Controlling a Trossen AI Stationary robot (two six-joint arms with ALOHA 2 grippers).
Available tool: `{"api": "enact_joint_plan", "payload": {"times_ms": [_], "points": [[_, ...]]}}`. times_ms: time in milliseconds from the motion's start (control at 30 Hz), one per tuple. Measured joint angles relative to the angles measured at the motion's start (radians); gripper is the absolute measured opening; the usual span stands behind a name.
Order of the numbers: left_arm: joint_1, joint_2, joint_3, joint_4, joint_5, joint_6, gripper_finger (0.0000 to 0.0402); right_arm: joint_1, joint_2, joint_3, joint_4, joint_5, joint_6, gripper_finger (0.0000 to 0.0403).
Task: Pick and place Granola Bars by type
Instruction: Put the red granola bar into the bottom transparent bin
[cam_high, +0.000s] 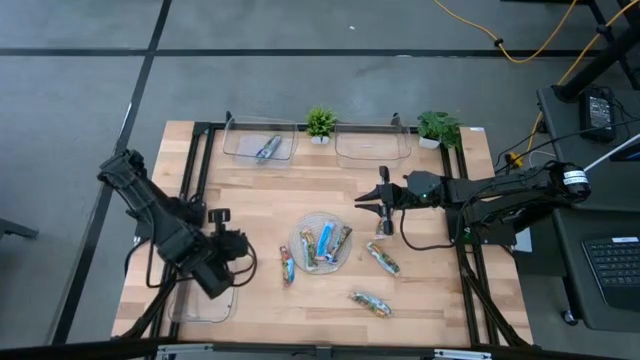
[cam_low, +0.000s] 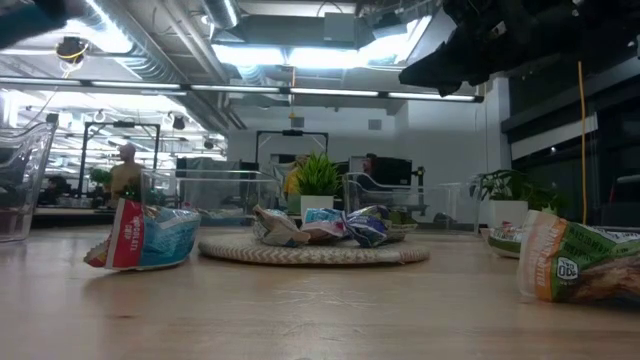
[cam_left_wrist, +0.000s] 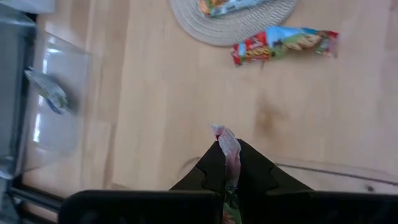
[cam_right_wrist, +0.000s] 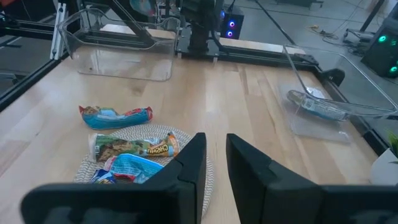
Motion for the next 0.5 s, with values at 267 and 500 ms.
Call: {"api": "enact_joint_plan", "payload": {"times_ms": [267,500], "points": [[-0.107,0.0,0.0,0.0,0.014,-0.073,0.0008,0.0,0.0,0.0,0.0,0.0,0.0,0.0067],[-0.173,0.023,0.0,0.0,-0.034,-0.104,0.0008,0.0,0.0,0.0,0.0,0.0,0.0,0.0067]]}}
